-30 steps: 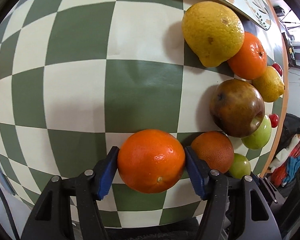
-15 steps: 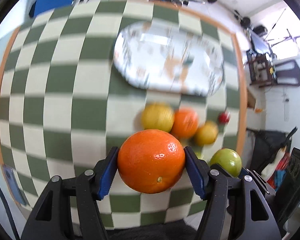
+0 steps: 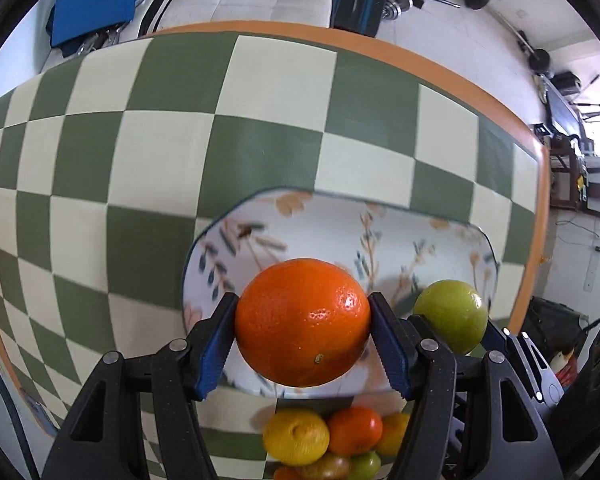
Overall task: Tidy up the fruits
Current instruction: 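Lower the orange onto the white plate with the left tool while the right tool sets the apple down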
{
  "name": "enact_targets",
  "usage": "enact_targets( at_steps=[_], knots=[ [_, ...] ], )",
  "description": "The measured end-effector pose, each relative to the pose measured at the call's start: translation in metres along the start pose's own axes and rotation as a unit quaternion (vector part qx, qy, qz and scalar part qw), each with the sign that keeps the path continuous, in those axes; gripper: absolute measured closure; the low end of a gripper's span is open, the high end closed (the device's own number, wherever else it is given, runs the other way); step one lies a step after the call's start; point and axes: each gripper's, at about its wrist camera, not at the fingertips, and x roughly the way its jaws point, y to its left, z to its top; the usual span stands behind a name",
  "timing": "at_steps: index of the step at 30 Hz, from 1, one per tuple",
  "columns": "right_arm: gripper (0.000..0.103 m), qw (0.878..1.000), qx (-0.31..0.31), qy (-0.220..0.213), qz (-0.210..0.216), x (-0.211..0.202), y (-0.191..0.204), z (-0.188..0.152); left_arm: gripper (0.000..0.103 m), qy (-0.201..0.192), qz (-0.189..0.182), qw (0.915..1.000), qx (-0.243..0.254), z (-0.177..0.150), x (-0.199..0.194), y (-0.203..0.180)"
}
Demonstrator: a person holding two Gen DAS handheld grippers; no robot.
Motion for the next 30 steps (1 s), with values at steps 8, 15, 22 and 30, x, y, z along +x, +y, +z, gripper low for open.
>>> enact_targets(
  at_steps=[8, 15, 22, 30],
  knots=[
    [0.042, 1.0, -0.017, 0.024, -0.007, 0.028, -0.006, 0.02, 0.04, 0.015, 0.014, 0.9998, 0.003, 0.013, 0.018, -0.001],
    [0.041, 0.999, -0.009, 0.046, 0.002, 0.037, -0.006, 0.02, 0.04, 0.022, 0.03, 0.9993, 0.008, 0.009, 0.029, 0.004],
    [0.011, 0.999, 0.014, 0.038, 0.005, 0.023, -0.012, 0.016, 0.01, -0.026, 0.026, 0.9992, 0.016, 0.006, 0.005, 0.011],
    [0.009, 0.999, 0.02, 0.002, -0.043, -0.015, -0.008, -0.003, 0.01, -0.111, 0.06, 0.9916, 0.026, -0.035, -0.04, 0.023]
  ],
)
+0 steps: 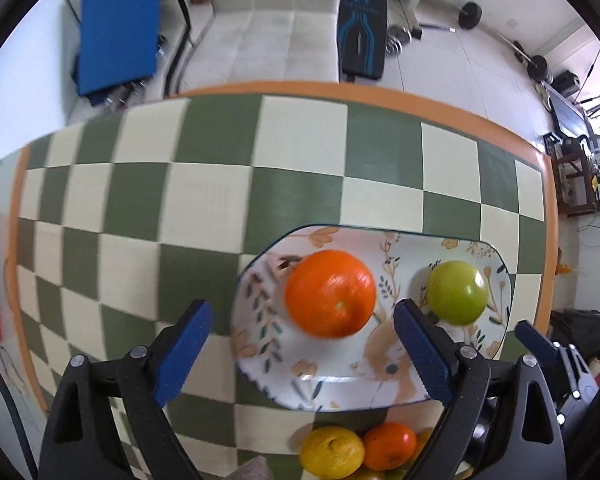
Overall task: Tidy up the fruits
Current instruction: 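Lower the orange onto the white plate with the left tool while the right tool sets the apple down, then open both tools and lift them back from the plate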
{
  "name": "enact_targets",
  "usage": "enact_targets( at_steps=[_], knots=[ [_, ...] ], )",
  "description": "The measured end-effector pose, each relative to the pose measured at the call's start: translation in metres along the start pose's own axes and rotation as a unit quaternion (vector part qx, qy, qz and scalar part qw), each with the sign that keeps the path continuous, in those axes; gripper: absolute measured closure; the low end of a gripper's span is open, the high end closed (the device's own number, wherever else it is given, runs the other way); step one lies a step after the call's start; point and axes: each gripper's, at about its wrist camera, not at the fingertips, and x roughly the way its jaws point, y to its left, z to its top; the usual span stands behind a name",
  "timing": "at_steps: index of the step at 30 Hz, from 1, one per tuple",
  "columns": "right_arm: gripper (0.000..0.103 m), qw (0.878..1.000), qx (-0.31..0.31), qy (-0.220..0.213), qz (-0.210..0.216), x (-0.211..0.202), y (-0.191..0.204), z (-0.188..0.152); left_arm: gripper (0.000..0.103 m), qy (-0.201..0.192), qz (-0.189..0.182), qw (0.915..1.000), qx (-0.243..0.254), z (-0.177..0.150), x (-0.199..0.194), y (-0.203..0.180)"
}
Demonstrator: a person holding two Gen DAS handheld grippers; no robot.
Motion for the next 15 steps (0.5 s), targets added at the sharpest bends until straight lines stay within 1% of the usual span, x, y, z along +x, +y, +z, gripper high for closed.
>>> enact_targets(
  at_steps=[1, 2, 5, 7, 15],
  knots=[
    [0.009, 1.0, 0.001, -0.005, -0.004, -0.005, 0.0, -0.004, 0.01, -0.013, 0.004, 0.9999, -0.001, -0.008, -0.008, 0.003],
    [0.009, 1.0, 0.002, -0.009, -0.008, -0.01, 0.0, -0.008, 0.01, -0.021, 0.008, 0.9997, -0.001, -0.004, -0.011, -0.011],
    [0.009, 1.0, 0.006, -0.021, -0.017, -0.027, -0.002, -0.02, 0.01, -0.051, 0.021, 0.9985, 0.007, -0.015, -0.031, -0.014],
    [0.008, 0.999, 0.008, -0.033, -0.021, -0.043, -0.004, -0.03, 0.01, -0.078, 0.026, 0.9966, 0.01, -0.029, -0.046, -0.012],
    [0.009, 0.996, 0.004, -0.081, -0.034, -0.101, -0.003, -0.065, 0.01, -0.125, 0.028, 0.9916, 0.016, -0.08, -0.097, -0.015]
  ],
)
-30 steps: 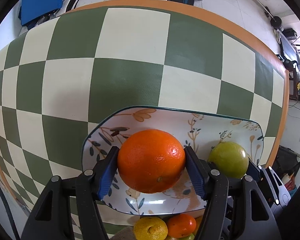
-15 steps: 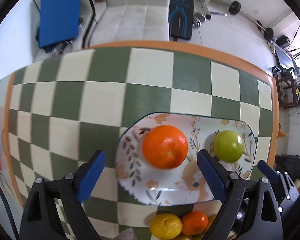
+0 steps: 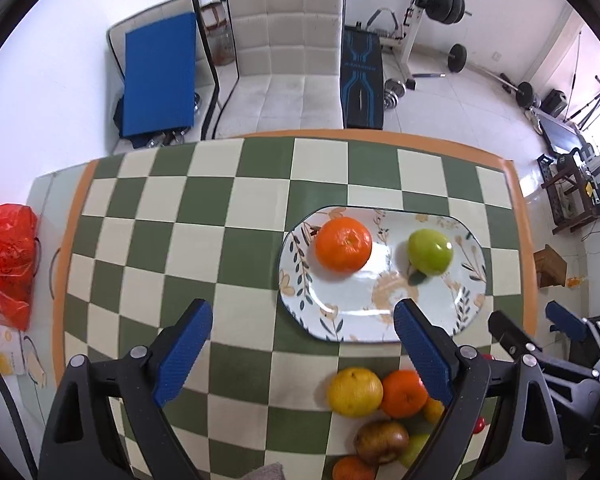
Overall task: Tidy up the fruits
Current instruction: 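Open both tools and lift them back from the plate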
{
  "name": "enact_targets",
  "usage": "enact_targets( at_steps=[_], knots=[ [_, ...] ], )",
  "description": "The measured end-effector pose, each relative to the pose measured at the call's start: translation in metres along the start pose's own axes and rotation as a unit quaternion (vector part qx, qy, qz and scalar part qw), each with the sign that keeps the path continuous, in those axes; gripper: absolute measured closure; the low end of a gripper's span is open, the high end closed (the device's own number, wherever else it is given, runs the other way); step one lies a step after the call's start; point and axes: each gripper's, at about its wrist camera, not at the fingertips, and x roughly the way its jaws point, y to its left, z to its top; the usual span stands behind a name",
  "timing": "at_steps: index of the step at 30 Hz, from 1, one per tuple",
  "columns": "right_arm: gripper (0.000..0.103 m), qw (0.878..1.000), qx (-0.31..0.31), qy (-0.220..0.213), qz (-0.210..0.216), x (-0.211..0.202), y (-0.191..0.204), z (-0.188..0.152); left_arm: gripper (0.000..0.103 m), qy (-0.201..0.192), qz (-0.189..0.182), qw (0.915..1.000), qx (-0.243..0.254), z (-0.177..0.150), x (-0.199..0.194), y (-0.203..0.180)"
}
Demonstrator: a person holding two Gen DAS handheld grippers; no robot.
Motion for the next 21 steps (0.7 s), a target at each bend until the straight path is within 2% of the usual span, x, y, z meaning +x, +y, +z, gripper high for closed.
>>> enact_targets(
  at_steps=[12, 21],
  knots=[
    [0.009, 0.998, -0.008, -0.068, 0.007, -0.107, 0.0, -0.045, 0.01, -0.054, -0.017, 0.9983, 0.013, -0.044, -0.073, -0.012],
    [0.009, 0.995, 0.002, -0.101, 0.016, -0.153, -0.002, -0.072, 0.01, -0.069, -0.026, 0.9972, 0.009, -0.065, -0.098, -0.015]
  ],
)
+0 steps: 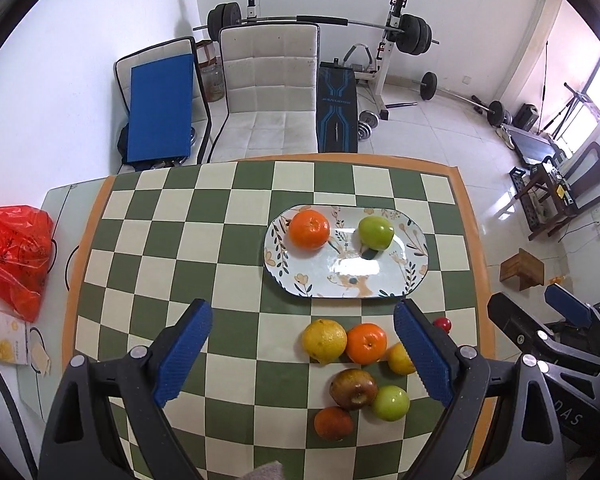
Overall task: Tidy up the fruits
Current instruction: 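Open both tools and lift them back from the plate, then grasp the reddish-brown orange with the left tool while the right tool grasps another green apple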
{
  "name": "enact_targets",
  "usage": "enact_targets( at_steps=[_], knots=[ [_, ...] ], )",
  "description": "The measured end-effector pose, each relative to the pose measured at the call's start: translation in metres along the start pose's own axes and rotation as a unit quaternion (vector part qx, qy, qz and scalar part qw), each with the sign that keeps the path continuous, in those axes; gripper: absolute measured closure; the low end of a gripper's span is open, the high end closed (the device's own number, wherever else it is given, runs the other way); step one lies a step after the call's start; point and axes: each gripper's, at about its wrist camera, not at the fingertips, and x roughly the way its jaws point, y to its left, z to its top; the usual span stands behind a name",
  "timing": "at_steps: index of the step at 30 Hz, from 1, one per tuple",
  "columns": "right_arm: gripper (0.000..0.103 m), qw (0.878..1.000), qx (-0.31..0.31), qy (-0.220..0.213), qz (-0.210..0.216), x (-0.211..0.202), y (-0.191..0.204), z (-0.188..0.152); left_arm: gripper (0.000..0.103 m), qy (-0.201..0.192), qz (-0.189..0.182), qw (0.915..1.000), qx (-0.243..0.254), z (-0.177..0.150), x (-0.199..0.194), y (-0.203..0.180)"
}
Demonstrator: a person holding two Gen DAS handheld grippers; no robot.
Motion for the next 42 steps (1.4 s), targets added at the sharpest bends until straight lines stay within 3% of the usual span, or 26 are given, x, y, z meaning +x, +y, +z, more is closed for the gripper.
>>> enact_targets(
  at_steps=[3, 5, 8, 14, 18, 21, 23, 24, 26, 29, 33, 36, 38, 39, 42],
  knots=[
    [0.009, 1.0, 0.006, 0.003, 0.003, -0.001, -0.003, -0.007, 0.01, 0.002, 0.005, 1.0, -0.005, -0.004, 0.005, 0.001],
    [0.008, 1.0, 0.009, 0.014, 0.004, 0.005, -0.005, -0.014, 0.0, 0.018, 0.012, 0.9998, -0.005, -0.009, 0.014, 0.002],
    [0.008, 0.998, 0.022, 0.054, 0.012, 0.028, -0.014, -0.034, 0.0, 0.046, 0.03, 0.9985, -0.005, -0.024, 0.037, 0.005],
    [0.01, 0.984, 0.044, 0.166, 0.035, 0.102, -0.028, -0.099, 0.0, 0.151, 0.051, 0.9872, -0.005, -0.076, 0.101, 0.014],
    [0.021, 0.971, 0.051, 0.23, 0.05, 0.148, -0.032, -0.141, 0.001, 0.209, 0.058, 0.976, -0.015, -0.109, 0.135, 0.018],
    [0.023, 0.966, 0.033, 0.252, 0.052, 0.172, -0.025, -0.161, 0.001, 0.237, 0.043, 0.9702, -0.028, -0.125, 0.148, 0.019],
    [0.03, 0.963, 0.021, 0.264, 0.055, 0.184, -0.021, -0.169, 0.001, 0.25, 0.03, 0.967, -0.035, -0.133, 0.154, 0.016],
    [0.039, 0.961, 0.018, 0.27, 0.057, 0.191, -0.02, -0.174, 0.001, 0.256, 0.024, 0.9655, -0.038, -0.136, 0.156, 0.014],
    [0.039, 0.959, 0.015, 0.273, 0.068, 0.196, -0.02, -0.181, 0.001, 0.269, 0.005, 0.962, -0.047, -0.142, 0.159, 0.009],
    [0.039, 0.962, -0.001, 0.27, 0.047, 0.19, -0.022, -0.187, 0.001, 0.287, -0.023, 0.956, -0.054, -0.151, 0.165, 0.0],
    [0.039, 0.96, 0.029, 0.277, 0.038, 0.179, -0.049, -0.204, 0.002, 0.304, -0.037, 0.9511, -0.041, -0.162, 0.18, -0.018],
    [0.039, 0.958, 0.047, 0.282, 0.033, 0.176, -0.063, -0.213, 0.02, 0.318, -0.04, 0.9469, -0.023, -0.171, 0.195, -0.029],
    [0.039, 0.956, 0.063, 0.284, 0.038, 0.175, -0.07, -0.218, 0.045, 0.322, -0.043, 0.9459, -0.007, -0.178, 0.199, -0.036],
    [0.039, 0.956, 0.067, 0.284, 0.038, 0.174, -0.071, -0.219, 0.053, 0.322, -0.046, 0.9455, -0.004, -0.18, 0.199, -0.038],
    [0.039, 0.954, 0.076, 0.285, 0.047, 0.175, -0.072, -0.218, 0.052, 0.309, -0.027, 0.9503, 0.027, -0.186, 0.188, -0.039]
  ],
)
